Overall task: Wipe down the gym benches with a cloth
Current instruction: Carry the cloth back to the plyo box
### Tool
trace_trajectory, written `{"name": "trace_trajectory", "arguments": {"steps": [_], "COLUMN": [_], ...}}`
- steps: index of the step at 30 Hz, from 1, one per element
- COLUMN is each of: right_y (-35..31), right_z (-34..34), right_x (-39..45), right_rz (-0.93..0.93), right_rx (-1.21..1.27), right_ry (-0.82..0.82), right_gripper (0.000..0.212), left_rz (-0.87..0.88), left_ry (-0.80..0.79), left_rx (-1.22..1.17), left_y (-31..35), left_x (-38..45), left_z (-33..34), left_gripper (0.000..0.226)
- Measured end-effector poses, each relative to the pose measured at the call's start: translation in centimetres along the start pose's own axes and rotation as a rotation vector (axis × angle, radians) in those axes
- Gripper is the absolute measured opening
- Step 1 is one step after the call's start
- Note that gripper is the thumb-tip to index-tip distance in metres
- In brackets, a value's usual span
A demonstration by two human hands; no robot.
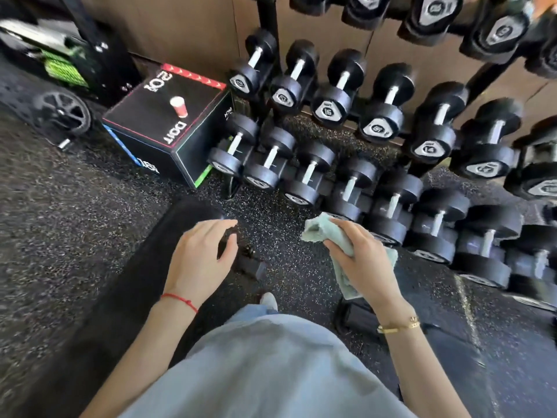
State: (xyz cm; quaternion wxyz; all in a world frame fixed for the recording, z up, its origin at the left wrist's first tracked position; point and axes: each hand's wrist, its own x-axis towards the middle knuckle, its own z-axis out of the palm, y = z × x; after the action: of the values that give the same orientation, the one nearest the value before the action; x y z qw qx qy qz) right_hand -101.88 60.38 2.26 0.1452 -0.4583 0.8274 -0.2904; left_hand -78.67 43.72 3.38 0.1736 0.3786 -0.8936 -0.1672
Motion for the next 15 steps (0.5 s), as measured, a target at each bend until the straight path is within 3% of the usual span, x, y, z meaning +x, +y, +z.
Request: {"name": "trace_trajectory", "arguments": {"steps": [15], "right_y": [-3.6], "right_z": [4.8], "right_x": [24.3], "right_rz": [-0.052], "right_rx": [0.012], "right_ry": [-0.122], "right_gripper": [0.037], "left_rz": [-0.159], "left_ry": [-0.01], "left_rx": [-0.021], "left_y": [-9.4], "left_x": [19.9], "left_z": [0.2], "left_gripper": [0.025]}}
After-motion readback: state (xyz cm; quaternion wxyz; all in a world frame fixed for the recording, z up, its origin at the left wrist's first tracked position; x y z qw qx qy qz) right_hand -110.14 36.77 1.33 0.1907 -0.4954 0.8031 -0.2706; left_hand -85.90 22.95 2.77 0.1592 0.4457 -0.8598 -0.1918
